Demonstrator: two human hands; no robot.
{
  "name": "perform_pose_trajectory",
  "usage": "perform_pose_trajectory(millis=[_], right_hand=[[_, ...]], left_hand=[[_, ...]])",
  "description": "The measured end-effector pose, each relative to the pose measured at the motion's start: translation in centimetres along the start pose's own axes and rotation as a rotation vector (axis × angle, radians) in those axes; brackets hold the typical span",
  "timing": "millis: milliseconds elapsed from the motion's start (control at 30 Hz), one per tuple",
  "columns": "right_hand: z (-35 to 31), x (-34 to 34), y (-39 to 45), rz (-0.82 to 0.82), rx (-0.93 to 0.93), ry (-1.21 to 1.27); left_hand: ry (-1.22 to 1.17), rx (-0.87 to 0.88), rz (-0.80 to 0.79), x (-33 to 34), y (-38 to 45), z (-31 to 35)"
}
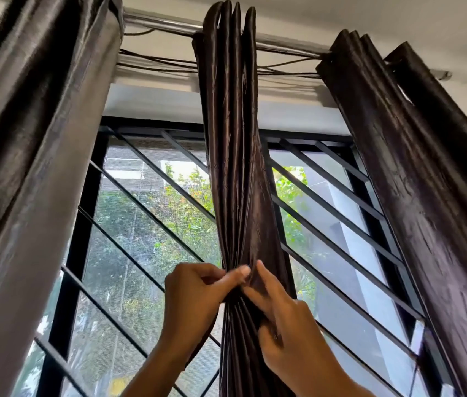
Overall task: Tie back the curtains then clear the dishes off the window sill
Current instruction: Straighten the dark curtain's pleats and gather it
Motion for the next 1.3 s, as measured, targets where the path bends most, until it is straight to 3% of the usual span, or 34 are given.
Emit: perform_pose_trajectory(millis=[133, 300, 467, 567, 633, 700, 833, 1067, 1133, 1233, 1300], right_hand=[[0.5, -0.3, 0.6, -0.087, 0.115, 0.210], [0.9, -7.0, 8.4, 0.461, 0.050, 0.136], [4.0, -6.0, 18.5, 0.227, 0.344, 0.425], [4.8, -5.2, 19.5, 0.264, 0.390, 0.482], [4.4, -6.4, 18.5, 0.437, 0.339, 0.354], [2.9, -7.3, 16.3, 0.509, 0.265, 0.075], [-0.3, -6.1, 10.2, 0.388, 0.240, -0.357], [-1.5, -4.6, 3.6, 0.250, 0.201, -0.473], [-1.1, -4.9, 2.7, 0.271, 0.221, -0.235], [0.9, -5.5, 2.1, 0.386, 0.388, 0.384], [2.1, -6.2, 2.1, 0.489, 0.402, 0.435]], left_hand=[[0.102, -0.001, 0.074, -0.2, 0.4, -0.2], [0.021, -0.059, 0.051, 0.2, 0.4, -2.0], [-0.033, -0.111, 0.013, -0.5, 0.5, -2.5], [-0.036, -0.115, 0.035, -1.3, 0.5, -2.5], [-0.009, -0.098, 0.063, -1.9, 0.4, -2.3], [0.031, -0.059, 0.081, -2.2, 0.3, -1.8], [0.103, 0.016, 0.136, -1.9, -0.2, -0.7], [0.141, 0.047, 0.136, -0.7, -0.5, -0.3], [0.154, 0.047, 0.133, -0.7, -0.4, -0.3], [0.138, 0.001, 0.155, -0.9, -0.2, -0.7], [0.114, -0.027, 0.158, -0.9, -0.2, -1.0]])
Point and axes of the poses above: each hand's wrist, its own y-axis towards the middle knuckle, its own x-axis out of the palm, z = x × y, the point moved 6 cm from there along y, towards the middle knuckle, and after that the axes turned 2 degrees about y, right-handed, at the moved point
